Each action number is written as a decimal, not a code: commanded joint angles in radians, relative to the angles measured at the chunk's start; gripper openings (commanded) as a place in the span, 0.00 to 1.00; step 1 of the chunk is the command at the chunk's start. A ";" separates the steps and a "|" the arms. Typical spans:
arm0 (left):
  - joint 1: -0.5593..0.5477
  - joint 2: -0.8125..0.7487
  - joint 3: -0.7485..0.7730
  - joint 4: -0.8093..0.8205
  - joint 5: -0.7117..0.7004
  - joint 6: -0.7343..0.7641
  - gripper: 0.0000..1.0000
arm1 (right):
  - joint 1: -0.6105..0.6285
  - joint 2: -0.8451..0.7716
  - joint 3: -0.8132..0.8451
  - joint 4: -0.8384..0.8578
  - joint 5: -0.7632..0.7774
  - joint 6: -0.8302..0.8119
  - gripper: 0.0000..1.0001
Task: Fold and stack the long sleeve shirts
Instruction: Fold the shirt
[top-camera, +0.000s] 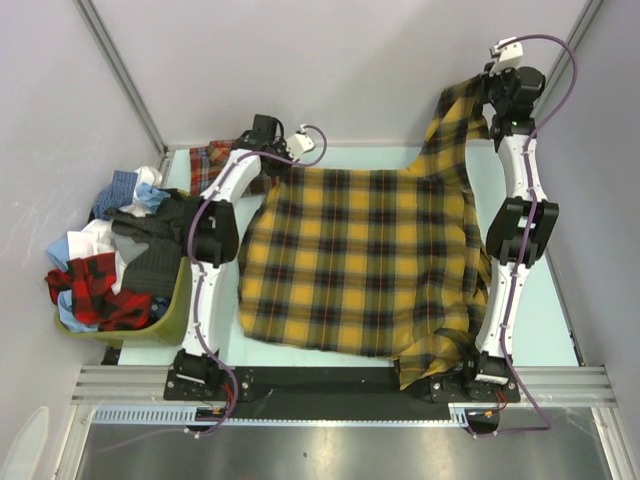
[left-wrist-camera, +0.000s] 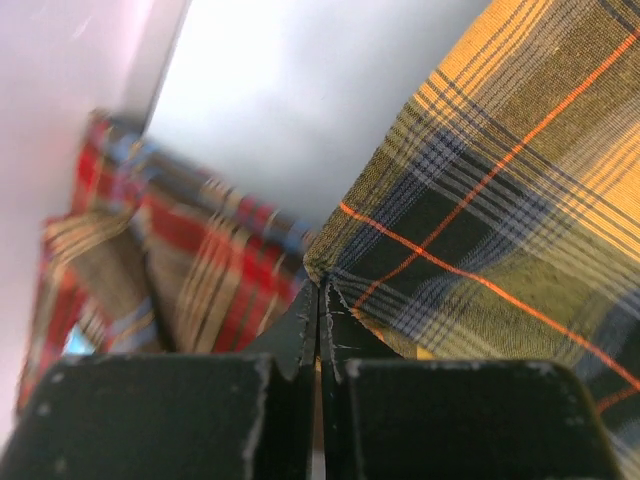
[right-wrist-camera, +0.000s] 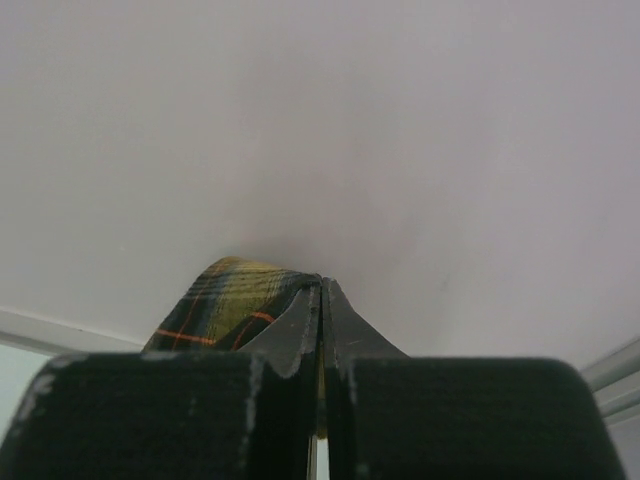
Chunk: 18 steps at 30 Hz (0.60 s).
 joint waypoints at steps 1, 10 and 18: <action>0.013 -0.158 -0.104 0.085 -0.030 0.037 0.00 | 0.009 -0.124 -0.027 0.024 -0.064 0.026 0.00; 0.029 -0.265 -0.227 0.130 0.023 0.074 0.00 | 0.019 -0.609 -0.632 0.059 -0.136 -0.075 0.00; 0.032 -0.408 -0.422 0.155 0.079 0.192 0.00 | 0.057 -0.951 -0.883 -0.100 -0.129 -0.253 0.00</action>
